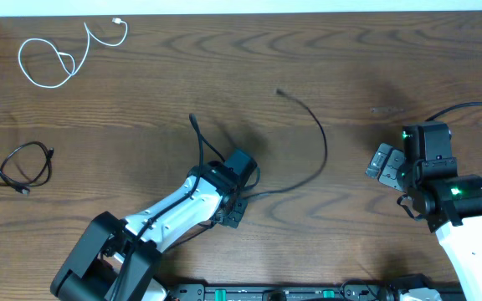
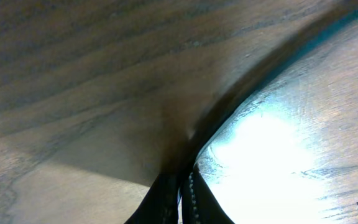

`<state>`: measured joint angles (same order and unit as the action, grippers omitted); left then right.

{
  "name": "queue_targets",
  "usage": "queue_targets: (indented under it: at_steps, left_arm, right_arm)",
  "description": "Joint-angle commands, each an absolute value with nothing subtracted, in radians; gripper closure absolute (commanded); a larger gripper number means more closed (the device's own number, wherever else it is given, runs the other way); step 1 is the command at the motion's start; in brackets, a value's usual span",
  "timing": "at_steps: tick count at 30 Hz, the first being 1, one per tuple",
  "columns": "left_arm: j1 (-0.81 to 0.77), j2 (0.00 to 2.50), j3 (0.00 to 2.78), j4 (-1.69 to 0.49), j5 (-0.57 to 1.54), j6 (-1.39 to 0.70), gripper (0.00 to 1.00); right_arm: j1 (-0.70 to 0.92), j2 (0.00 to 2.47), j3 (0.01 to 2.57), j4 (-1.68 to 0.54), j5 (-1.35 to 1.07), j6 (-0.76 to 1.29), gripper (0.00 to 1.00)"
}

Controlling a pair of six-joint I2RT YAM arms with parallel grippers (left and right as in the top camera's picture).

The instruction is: Untangle cables

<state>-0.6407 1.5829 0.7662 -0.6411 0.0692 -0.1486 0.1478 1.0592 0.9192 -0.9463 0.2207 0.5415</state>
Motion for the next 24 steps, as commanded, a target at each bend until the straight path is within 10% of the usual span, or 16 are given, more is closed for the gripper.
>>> queue_targets:
  at_steps: [1,24]
  left_arm:
    - [-0.638,1.587,0.778,-0.627,0.041,-0.144,0.93]
    - [-0.357,0.997,1.019,-0.569,0.044,-0.289,0.92]
  right_arm:
    - [0.141,1.053,0.921,-0.947,0.229,0.553,0.01]
    - [0.141,1.053,0.921,-0.947,0.229,0.553,0.01]
